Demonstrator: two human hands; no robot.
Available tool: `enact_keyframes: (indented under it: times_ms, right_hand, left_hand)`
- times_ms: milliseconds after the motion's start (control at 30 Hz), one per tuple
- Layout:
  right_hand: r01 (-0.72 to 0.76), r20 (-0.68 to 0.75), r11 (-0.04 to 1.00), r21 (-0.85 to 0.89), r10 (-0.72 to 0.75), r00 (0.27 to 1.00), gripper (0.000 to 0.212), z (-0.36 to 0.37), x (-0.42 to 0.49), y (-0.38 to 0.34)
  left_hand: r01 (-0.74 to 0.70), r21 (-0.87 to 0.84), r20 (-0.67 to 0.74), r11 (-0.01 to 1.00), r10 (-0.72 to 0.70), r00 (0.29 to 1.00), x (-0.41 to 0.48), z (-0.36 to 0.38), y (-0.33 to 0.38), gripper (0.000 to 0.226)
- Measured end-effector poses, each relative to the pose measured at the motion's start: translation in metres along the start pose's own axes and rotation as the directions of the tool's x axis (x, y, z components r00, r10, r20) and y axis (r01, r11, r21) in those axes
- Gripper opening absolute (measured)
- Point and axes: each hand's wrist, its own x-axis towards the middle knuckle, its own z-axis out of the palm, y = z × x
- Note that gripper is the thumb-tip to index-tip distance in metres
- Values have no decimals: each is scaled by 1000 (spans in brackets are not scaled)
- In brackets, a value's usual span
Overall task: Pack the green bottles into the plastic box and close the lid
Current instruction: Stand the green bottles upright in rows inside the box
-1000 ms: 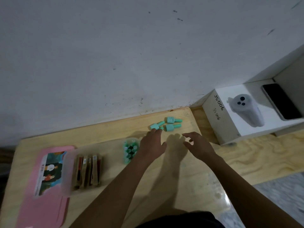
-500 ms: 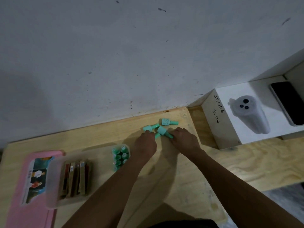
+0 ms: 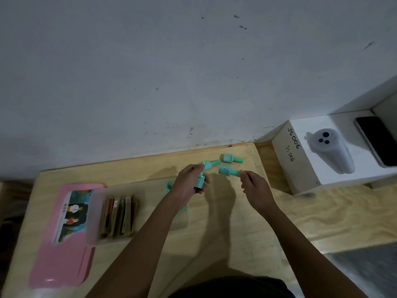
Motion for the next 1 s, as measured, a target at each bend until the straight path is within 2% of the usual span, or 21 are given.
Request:
enact_keyframes:
  times_ms: [67,167,300,433,533,633,733,867,1000]
  right_hand:
    - [24,25,999,42,-25,999,28,1,-11,-14]
    - [78,62,997,11,-79,995,30,5,-25,-29]
    - [166,97,986,-29,-163,982,26,12,-42,-43]
    - [223,131,971,-83,-211,969,21,24,-59,-56]
    - [245,153,965,-91,-230,961,25,34,-69,-62]
    - [278,164,952,-129,-256,953,24,47,-76,-64]
    - [310,189,936,-168,-278,942,20,61,-81,-66]
    - [372,267,872,-318,-293,918,20,78,-85,-67]
    - [412,299,730,-546,-290,909,30,92,-85,-64]
  left_hand:
    - [-50,16,3,999,50,999,-14,-11,0,15]
    - [-124,93,5,988,124,992,-34,-29,-1,21]
    - [-186,248,-73,951,210,975,-61,-51,1,29]
    - [-223,388,-152,894,301,942,-81,-73,-1,29]
    - [-225,332,-168,916,292,942,-90,-87,-5,31]
    - [-236,351,-193,906,317,929,-92,-98,-14,24]
    - [-239,514,-241,824,406,881,-94,-106,-20,28]
    - [-248,578,-230,778,446,865,-99,-113,-27,27]
    - [-267,593,-189,759,453,871,-97,-121,-36,24]
